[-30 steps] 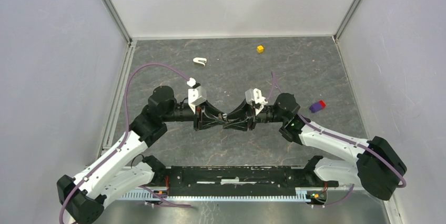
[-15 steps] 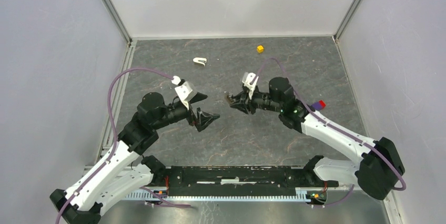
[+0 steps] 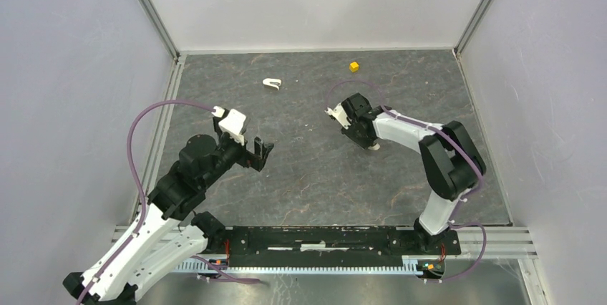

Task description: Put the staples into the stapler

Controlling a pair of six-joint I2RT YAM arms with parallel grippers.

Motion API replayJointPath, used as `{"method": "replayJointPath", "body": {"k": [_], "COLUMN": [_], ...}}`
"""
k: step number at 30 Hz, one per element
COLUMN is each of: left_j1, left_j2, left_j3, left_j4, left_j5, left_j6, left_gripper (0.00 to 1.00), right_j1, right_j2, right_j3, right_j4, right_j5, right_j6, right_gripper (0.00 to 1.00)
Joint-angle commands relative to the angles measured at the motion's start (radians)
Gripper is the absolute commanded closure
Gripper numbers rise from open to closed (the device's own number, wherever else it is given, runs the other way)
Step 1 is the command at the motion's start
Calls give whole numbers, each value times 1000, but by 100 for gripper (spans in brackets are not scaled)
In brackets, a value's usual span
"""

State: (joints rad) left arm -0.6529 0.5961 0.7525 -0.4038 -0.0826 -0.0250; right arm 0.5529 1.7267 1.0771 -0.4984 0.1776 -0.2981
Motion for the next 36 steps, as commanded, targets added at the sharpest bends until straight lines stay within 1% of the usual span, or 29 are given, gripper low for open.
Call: {"method": "replayJointPath", "body": {"k": [1,4,6,8,14,16,19,20,22,25,28,30,31,33,35,36], "left_j1": [-1,0,-1,-1,-1,-1,-1,0,-1,0,1,1,0,1,8,12], "left_j2": [-14,-12,-12,-9,-13,-19,-20,-19,-10,34,134,199,224,259,301,335], "left_j3": [1,-2,-2,-3,-3,-7,-6,-7,-7,4,72,116,129,135,131,135], "left_j4": [-9,-8,-7,-4,-10,-10,-10,-10,-5,-8,-65,-92,-89,-47,12,34], "left_j5": [-33,-49,-60,-66,-68,-73,-93,-93,-82,-115,-173,-165,-150,-155,-192,-239], "left_j6": [-17,-12,-6,-3,-1,0,0,-2,-18,-91,-158,-171,-173,-199,-243,-278], "left_gripper": [0,0,0,0,0,0,0,0,0,0,0,0,0,0,0,0], "right_j1": [-25,-33,-37,-38,-46,-45,-46,-46,-46,-46,-45,-46,-47,-46,-45,-46], "right_j2": [71,114,117,110,117,111,84,69,33,-32,-97,-164,-202,-308,-417,-460], "right_j3": [101,122,126,121,121,124,132,137,148,159,178,167,143,75,-2,-39], "right_j4": [-122,-164,-170,-160,-161,-165,-166,-165,-155,-133,-113,-80,-50,28,111,148], "right_j5": [146,148,105,74,66,38,-2,-10,-25,-35,-67,-139,-189,-269,-276,-262], "right_j6": [-30,-49,-57,-62,-74,-79,-77,-76,-70,-52,-2,47,71,117,171,202], "right_gripper": [77,76,72,66,52,45,38,34,29,25,23,22,20,13,11,10]}}
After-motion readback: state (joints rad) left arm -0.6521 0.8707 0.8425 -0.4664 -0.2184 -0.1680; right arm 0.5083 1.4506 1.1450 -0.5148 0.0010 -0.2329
